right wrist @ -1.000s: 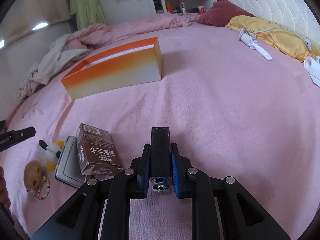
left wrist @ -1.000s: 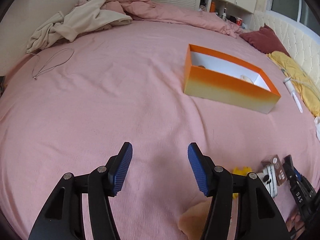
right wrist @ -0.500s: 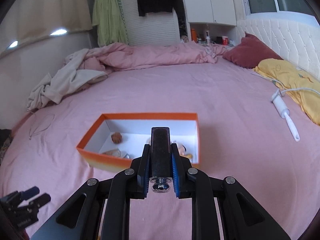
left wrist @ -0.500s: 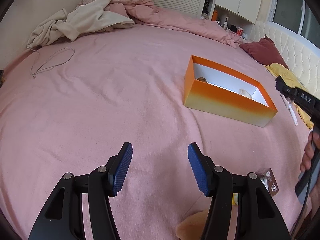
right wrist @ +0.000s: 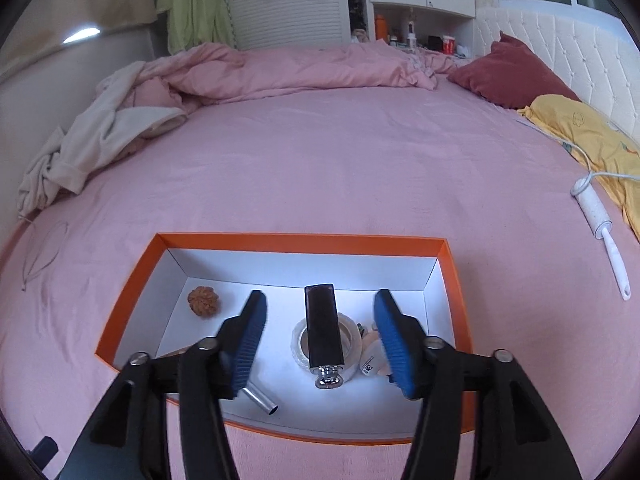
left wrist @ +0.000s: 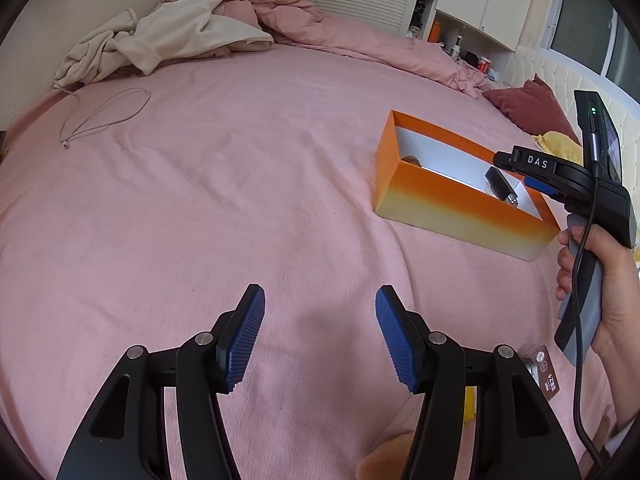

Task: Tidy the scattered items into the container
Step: 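Lower the black lighter into the box and open the right gripper, then grasp the panda-duck figure with the left gripper while the right grasps the brown card pack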

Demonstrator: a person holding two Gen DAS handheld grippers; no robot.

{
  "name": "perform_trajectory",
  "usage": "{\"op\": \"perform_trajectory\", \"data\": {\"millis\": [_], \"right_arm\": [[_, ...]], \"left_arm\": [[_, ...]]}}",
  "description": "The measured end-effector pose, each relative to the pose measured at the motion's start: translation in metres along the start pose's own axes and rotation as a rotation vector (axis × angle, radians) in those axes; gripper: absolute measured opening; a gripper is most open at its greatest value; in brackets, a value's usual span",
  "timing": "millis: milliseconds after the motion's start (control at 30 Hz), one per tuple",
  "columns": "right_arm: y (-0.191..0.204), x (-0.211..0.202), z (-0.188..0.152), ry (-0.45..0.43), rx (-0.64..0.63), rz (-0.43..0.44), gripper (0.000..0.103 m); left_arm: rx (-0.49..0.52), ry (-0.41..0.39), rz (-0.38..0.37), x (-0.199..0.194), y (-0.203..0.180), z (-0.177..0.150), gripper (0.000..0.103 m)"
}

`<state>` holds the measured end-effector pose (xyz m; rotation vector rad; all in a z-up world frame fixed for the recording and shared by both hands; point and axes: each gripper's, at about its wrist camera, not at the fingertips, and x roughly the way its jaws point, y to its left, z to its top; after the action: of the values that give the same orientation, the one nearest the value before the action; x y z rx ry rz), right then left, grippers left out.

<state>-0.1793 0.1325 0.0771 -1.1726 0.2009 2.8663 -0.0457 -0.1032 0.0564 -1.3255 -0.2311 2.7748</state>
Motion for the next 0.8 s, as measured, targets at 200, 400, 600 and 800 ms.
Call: {"op": "perform_trajectory", "data": {"millis": [200,400,600,800], "right_arm": [[-0.008,-0.021,-0.013,-0.048,0.034,0.033,0.061],[-0.038,-0.074,-0.058,-0.105,0.119,0.047,0.061],[-0.083,-0.112,-0.132,-0.061,0.328,0.047,0.062],[-0.055,-0.146,-0.170,-0.095,0.166,0.135,0.060]], "left_arm": [[-0.003,0.000,-0.001,-0.001,0.000,0.000,0.059],[-0.013,-0.013,0.006,-0.003,0.003,0.000,0.059],[-0.006,-0.028,-0.034,-0.007,-0.001,-0.002,0.059],[0.078,-0.025,-0.242,-0.018,-0.025,-0.012,0.059]]}}
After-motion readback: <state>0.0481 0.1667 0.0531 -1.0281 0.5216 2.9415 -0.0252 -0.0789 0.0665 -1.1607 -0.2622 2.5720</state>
